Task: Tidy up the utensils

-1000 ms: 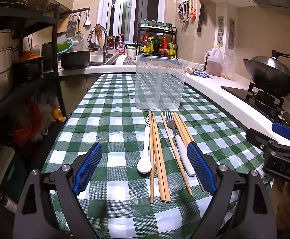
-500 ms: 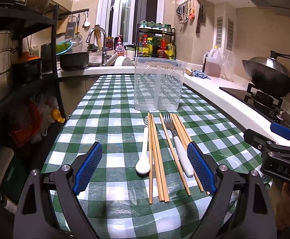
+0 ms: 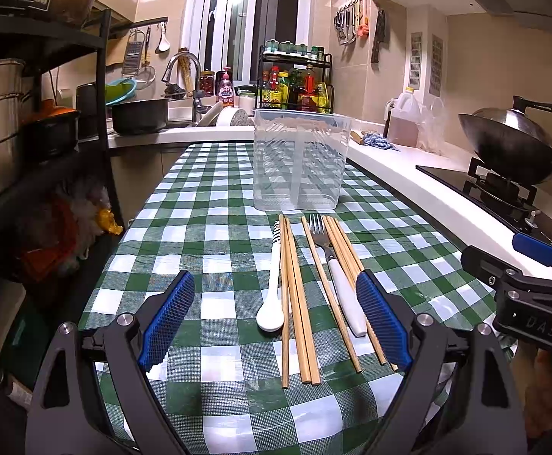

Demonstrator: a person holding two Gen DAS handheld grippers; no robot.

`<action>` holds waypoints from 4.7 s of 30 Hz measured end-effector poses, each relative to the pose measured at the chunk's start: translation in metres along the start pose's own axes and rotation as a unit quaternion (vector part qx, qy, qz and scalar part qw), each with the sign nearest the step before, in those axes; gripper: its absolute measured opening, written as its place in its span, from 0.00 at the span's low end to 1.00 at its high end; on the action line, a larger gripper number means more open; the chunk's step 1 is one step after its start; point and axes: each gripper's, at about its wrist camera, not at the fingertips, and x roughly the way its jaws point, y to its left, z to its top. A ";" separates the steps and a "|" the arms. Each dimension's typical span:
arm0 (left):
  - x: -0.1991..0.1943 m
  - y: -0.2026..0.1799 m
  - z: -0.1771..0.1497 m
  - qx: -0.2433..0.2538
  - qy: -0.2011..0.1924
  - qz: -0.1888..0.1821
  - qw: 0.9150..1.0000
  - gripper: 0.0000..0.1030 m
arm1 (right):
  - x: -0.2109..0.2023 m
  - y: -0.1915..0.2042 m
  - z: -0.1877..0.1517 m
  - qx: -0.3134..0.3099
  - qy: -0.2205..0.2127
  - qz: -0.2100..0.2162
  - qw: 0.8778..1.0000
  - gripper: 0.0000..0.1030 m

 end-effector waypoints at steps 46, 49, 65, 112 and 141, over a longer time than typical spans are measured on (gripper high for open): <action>0.044 0.018 -0.016 -0.051 0.094 -0.012 0.994 0.45 | 0.058 0.029 -0.043 0.010 0.164 0.139 0.977 0.30; 0.048 0.018 -0.017 -0.056 0.100 -0.013 0.993 0.42 | 0.057 0.032 -0.043 -0.004 0.164 0.133 0.977 0.28; 0.069 0.020 -0.026 -0.076 0.129 -0.002 0.989 0.30 | 0.057 0.021 -0.042 -0.018 0.168 0.078 0.983 0.10; 0.019 0.020 -0.013 0.017 0.033 0.088 0.995 0.11 | 0.011 -0.003 0.000 -0.008 0.026 0.046 0.999 0.06; -0.015 0.027 0.095 0.035 -0.070 0.044 0.996 0.11 | -0.021 -0.028 0.071 0.016 -0.030 0.081 0.996 0.06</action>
